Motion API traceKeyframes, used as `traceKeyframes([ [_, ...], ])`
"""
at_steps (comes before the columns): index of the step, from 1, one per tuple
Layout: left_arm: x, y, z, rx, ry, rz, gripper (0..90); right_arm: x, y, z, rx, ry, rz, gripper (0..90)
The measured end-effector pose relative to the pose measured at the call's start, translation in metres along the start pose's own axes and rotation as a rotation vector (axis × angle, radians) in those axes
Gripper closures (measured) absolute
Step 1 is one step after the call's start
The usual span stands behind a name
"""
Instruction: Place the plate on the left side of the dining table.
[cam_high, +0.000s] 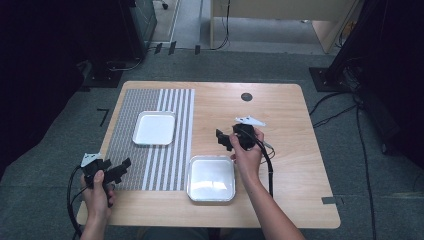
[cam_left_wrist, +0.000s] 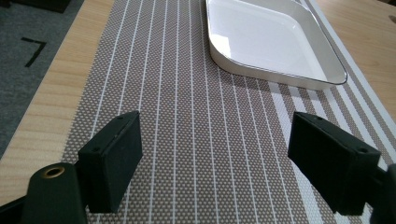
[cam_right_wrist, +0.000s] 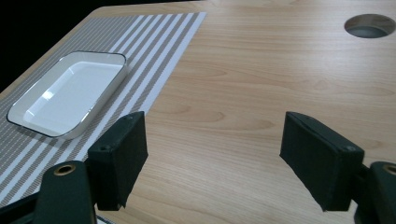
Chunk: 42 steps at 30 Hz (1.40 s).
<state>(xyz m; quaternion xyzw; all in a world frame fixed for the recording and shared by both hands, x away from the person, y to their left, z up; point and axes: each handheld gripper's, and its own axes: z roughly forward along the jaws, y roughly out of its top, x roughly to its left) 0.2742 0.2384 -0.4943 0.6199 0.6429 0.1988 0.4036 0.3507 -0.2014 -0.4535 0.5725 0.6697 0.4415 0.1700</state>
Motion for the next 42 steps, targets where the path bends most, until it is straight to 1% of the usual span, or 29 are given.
traceKeyframes([
  [6,-0.003,-0.005,-0.004,0.001,-0.007,0.027,17.5,-0.013,-0.009,-0.007,0.008,-0.019,-0.001,23.3],
  [10,-0.004,-0.006,-0.004,0.0,-0.008,0.047,16.2,-0.025,-0.014,-0.016,0.001,-0.032,0.01,23.3],
  [13,-0.006,-0.008,-0.004,-0.001,0.012,0.067,15.8,-0.034,-0.017,-0.023,-0.005,-0.044,0.017,23.4],
  [17,-0.006,-0.008,-0.003,-0.002,0.013,0.072,15.3,-0.045,-0.022,-0.032,-0.009,-0.065,0.021,23.4],
  [20,-0.006,-0.008,-0.004,-0.008,0.004,0.079,15.0,-0.053,-0.026,-0.039,-0.013,-0.077,0.03,23.4],
  [24,-0.007,-0.01,-0.002,0.004,0.022,0.091,14.5,-0.065,-0.032,-0.048,-0.014,-0.097,0.042,23.4],
  [27,-0.006,-0.011,-0.002,0.001,0.016,0.097,14.0,-0.075,-0.036,-0.056,-0.016,-0.115,0.052,23.8],
  [29,-0.005,-0.011,-0.002,-0.001,0.019,0.103,13.9,-0.081,-0.038,-0.06,-0.016,-0.129,0.053,23.9],
  [31,-0.005,-0.012,-0.001,0.004,0.032,0.111,13.9,-0.086,-0.04,-0.064,-0.017,-0.14,0.055,23.9],
  [33,-0.004,-0.012,0.0,0.004,0.032,0.115,13.9,-0.091,-0.042,-0.069,-0.016,-0.147,0.056,23.9],
  [35,-0.004,-0.013,0.0,-0.001,0.039,0.129,13.9,-0.096,-0.045,-0.073,-0.019,-0.156,0.065,24.2],
  [36,-0.005,-0.013,-0.001,-0.007,0.041,0.144,13.9,-0.097,-0.046,-0.074,-0.018,-0.159,0.067,24.2],
  [39,-0.007,-0.014,0.0,-0.011,0.045,0.17,13.9,-0.103,-0.054,-0.079,-0.012,-0.17,0.072,24.2],
  [42,-0.007,-0.015,0.001,-0.002,0.058,0.176,13.9,-0.108,-0.06,-0.083,-0.009,-0.181,0.081,24.5],
])
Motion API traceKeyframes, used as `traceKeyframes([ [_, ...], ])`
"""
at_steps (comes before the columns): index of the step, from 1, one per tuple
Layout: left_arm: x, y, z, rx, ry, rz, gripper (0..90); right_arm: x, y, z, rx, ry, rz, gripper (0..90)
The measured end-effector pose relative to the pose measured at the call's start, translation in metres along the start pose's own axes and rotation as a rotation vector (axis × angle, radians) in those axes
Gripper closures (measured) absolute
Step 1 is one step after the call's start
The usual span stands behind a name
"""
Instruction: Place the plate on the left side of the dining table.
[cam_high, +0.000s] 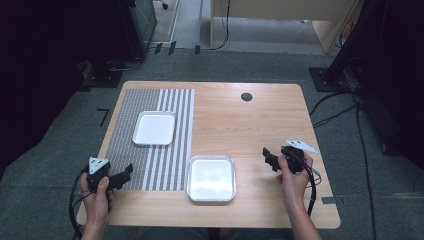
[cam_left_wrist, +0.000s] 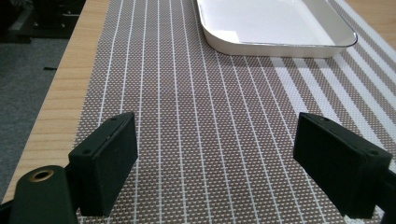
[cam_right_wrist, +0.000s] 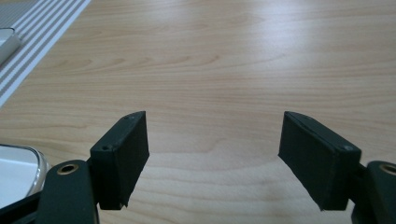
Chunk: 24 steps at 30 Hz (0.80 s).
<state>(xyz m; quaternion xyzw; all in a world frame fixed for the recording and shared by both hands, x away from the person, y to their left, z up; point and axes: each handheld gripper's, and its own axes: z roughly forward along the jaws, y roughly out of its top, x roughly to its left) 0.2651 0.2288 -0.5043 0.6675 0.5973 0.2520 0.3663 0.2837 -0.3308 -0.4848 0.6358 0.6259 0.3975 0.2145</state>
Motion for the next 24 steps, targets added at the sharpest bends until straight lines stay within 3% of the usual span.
traceKeyframes([
  [9,0.0,-0.001,0.002,0.021,0.01,0.023,14.2,-0.021,-0.018,-0.014,-0.008,-0.042,0.001,25.8],
  [24,0.002,-0.002,0.003,0.025,0.016,0.021,14.5,-0.061,-0.04,-0.042,-0.012,-0.109,0.038,25.8],
])
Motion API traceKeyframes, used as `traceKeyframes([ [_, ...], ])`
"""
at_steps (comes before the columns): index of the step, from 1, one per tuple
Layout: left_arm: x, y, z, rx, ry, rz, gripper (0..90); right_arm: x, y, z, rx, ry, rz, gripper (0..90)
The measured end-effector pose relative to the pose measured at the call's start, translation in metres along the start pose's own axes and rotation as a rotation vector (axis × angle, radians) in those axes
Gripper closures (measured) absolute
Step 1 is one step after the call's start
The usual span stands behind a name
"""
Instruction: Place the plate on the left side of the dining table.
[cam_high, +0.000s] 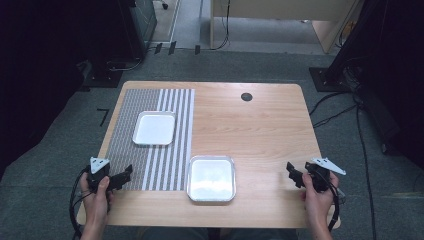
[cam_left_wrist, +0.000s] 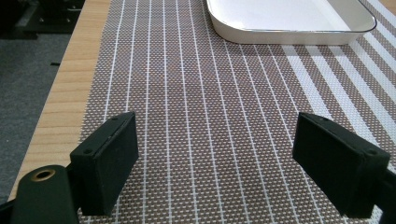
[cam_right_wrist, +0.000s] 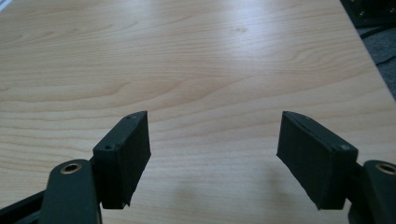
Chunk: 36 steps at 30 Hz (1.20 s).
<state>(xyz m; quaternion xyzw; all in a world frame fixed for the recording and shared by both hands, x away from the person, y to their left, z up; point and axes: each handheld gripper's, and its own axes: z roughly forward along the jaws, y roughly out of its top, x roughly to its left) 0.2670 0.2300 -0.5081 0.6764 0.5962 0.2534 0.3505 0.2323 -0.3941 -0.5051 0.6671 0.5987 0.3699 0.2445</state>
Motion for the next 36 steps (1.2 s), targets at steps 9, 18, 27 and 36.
traceKeyframes([
  [9,0.0,0.0,0.0,0.001,0.009,0.012,14.9,-0.021,-0.011,-0.011,0.001,-0.034,0.012,26.3],
  [18,-0.001,-0.001,0.001,0.014,0.023,0.025,15.5,-0.039,-0.021,-0.02,0.013,-0.073,0.021,26.6],
  [27,-0.004,-0.002,0.003,0.031,0.029,0.042,15.5,-0.054,-0.027,-0.026,0.03,-0.095,0.029,26.9],
  [36,-0.006,-0.003,0.006,0.048,0.037,0.054,15.5,-0.044,-0.031,-0.023,0.055,-0.151,-0.107,25.1],
])
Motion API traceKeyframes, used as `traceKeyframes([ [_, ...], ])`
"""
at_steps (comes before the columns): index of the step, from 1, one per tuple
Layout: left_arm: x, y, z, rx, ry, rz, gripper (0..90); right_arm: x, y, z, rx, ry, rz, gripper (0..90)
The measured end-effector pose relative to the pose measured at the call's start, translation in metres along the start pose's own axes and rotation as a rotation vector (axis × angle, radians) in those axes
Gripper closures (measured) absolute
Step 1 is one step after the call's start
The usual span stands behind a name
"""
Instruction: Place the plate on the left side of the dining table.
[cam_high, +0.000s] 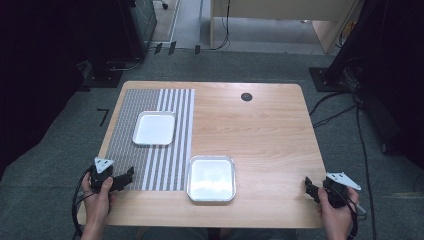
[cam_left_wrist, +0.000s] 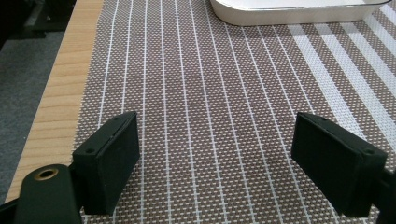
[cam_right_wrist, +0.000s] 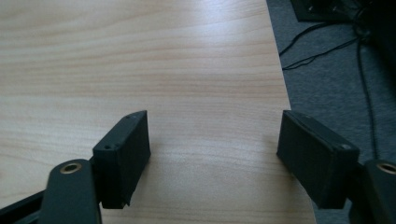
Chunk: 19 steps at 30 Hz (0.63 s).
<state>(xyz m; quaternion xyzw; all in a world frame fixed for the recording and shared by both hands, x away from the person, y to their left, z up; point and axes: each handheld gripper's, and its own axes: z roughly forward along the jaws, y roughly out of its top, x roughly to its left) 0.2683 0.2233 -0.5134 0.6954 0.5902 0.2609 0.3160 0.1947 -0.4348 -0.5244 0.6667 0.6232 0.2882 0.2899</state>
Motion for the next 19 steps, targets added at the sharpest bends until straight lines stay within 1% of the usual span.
traceKeyframes([
  [6,-0.0014,-0.0011,0.003,0.025,0.009,0.011,15.5,0.0018,-0.0009,-0.0008,0.002,0.001,0.008,24.5],
  [9,-0.0009,-0.001,0.0033,0.025,0.007,0.005,15.4,0.0019,-0.001,-0.0008,0.003,0.003,0.006,24.1],
  [19,-0.001,-0.0011,0.0036,0.025,0.007,0.006,15.3,0.0021,-0.0013,-0.0009,0.003,0.008,0.001,23.4],
])
